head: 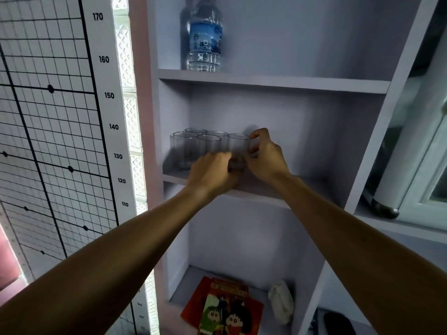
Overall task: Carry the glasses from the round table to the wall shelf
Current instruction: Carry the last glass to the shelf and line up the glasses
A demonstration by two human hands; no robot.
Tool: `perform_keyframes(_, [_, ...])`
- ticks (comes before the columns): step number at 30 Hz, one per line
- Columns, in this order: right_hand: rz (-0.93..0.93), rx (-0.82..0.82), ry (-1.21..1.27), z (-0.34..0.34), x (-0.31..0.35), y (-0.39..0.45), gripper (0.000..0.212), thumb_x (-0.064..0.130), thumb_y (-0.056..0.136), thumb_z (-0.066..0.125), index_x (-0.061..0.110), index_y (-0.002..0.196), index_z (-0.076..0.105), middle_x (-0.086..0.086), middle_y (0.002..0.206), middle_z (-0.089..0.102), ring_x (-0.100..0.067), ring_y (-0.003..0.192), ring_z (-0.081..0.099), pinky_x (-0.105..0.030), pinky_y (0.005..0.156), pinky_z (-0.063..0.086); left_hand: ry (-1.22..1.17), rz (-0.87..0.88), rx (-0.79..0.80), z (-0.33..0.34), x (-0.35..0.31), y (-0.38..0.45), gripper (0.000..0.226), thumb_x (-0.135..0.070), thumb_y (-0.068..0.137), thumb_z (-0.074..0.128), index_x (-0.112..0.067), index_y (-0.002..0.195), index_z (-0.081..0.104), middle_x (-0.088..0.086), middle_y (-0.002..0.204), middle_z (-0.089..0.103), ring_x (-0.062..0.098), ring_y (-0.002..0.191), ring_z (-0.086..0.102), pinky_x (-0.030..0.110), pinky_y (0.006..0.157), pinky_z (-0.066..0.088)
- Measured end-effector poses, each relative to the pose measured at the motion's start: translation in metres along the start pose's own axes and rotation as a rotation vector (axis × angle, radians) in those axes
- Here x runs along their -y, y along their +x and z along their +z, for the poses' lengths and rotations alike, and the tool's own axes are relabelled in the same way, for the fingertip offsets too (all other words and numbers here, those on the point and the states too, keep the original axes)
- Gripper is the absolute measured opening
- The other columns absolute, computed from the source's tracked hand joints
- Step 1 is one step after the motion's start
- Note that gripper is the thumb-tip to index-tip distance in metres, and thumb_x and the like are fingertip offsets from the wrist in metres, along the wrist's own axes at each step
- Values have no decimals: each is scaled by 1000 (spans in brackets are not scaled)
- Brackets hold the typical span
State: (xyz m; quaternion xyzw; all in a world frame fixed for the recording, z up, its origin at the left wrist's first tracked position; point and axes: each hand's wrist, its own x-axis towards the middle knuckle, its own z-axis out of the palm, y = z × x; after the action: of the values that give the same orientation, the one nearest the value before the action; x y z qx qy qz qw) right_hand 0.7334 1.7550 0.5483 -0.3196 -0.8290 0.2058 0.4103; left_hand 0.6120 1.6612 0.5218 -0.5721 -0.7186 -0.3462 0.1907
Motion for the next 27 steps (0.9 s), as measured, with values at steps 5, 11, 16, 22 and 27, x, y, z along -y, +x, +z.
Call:
perform_keyframes(5, [-21, -8, 10, 1, -5, 2, 41, 13, 90, 65, 22, 124, 45, -3, 97, 62, -21, 87, 64, -34, 75, 57, 27, 16, 8, 2, 2, 1, 30, -50, 84, 50, -24, 91, 63, 5, 90, 72, 35, 87, 66, 30, 60, 44])
perform_keyframes(11, [-183, -132, -10, 13, 5, -4, 28, 16, 87, 62, 20, 114, 55, 0, 99, 59, -19, 81, 56, -30, 67, 50, -63, -2, -42, -14, 18, -9, 37, -44, 78, 64, -24, 54, 45, -5, 47, 47, 18, 52, 47, 25, 47, 33])
perform_keyframes(16, [-369, -69, 31, 31, 27, -9, 31, 27, 89, 59, 19, 119, 61, -4, 102, 69, -23, 79, 66, -37, 72, 57, -80, -24, -165, -32, 49, -21, 23, -40, 77, 70, -22, 70, 57, -11, 59, 61, 12, 61, 63, 25, 57, 49])
perform_keyframes(22, [-278, 21, -8, 43, 34, -8, 28, 34, 95, 59, 21, 120, 61, -1, 113, 72, -21, 97, 69, -33, 84, 56, -131, -80, -131, -41, 63, -25, 23, -44, 80, 71, -31, 93, 56, -13, 84, 70, 10, 76, 67, 23, 67, 46])
perform_keyframes(27, [-275, 21, -9, 35, 35, -14, 21, 33, 95, 60, 19, 111, 60, -2, 104, 73, -21, 90, 69, -37, 78, 59, -138, -62, -140, -39, 57, -25, 29, -45, 79, 71, -29, 96, 54, -12, 92, 69, 10, 80, 62, 25, 68, 48])
